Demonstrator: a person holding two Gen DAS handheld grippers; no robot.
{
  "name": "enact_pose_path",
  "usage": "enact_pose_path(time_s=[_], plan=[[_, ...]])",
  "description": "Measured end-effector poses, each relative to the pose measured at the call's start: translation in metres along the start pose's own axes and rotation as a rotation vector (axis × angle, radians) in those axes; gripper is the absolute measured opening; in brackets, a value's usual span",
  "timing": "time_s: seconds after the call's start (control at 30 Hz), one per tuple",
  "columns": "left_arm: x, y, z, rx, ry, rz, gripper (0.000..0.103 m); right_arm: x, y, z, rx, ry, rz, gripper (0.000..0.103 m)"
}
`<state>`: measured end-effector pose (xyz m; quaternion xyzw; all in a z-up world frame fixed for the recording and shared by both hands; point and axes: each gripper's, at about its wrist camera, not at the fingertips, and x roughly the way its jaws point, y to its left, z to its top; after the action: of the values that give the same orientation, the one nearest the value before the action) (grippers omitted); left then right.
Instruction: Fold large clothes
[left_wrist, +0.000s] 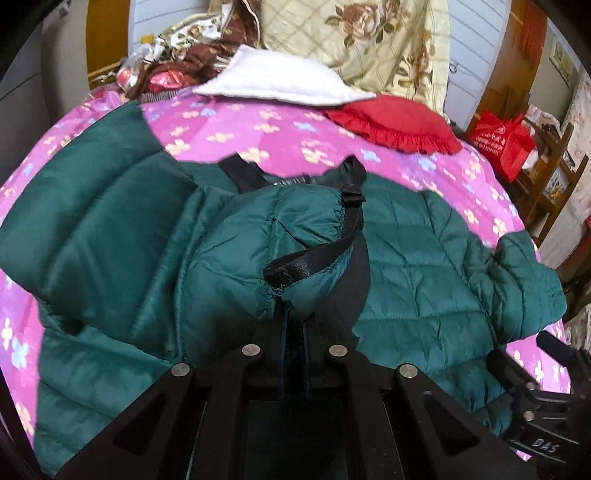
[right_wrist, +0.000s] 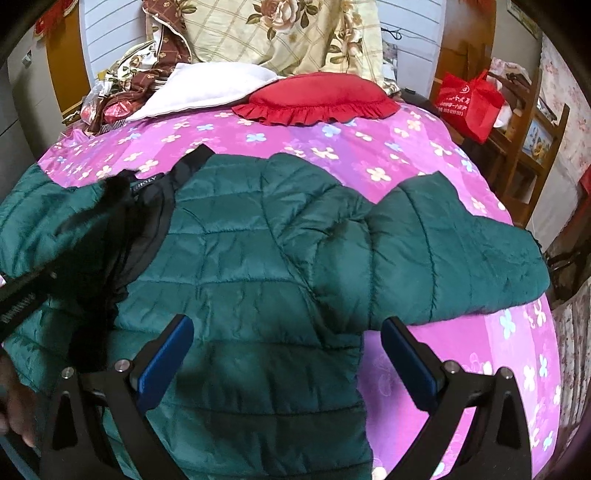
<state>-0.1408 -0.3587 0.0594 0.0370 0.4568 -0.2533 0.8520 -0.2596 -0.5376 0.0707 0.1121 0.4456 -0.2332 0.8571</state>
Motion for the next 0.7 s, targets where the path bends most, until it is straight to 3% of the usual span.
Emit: enact_pose_path(time_s=[0.13, 0.3, 0.43, 0.7], plan=[[0.0, -0.009, -0.006, 0.024, -0.011, 0.003, 0.0, 0.0, -0.006, -0.001, 0.01, 0.0, -0.004, 0.103], [-0.014, -0.012, -0.007, 0.039, -0.011, -0.052, 0.0, -0.002, -0.017, -0.002, 0.046, 0.002, -0.006, 0.103], [-0.043, -0.012, -0.008, 0.072, -0.059, -0.037, 0.012, -0.007, -0.019, -0.003, 0.068, 0.001, 0.006, 0.103], [-0.097, 0.017, -0.005, 0.088, -0.154, 0.015, 0.016, -0.02, 0.0, 0.001, 0.058, -0.007, 0.048, 0.103]])
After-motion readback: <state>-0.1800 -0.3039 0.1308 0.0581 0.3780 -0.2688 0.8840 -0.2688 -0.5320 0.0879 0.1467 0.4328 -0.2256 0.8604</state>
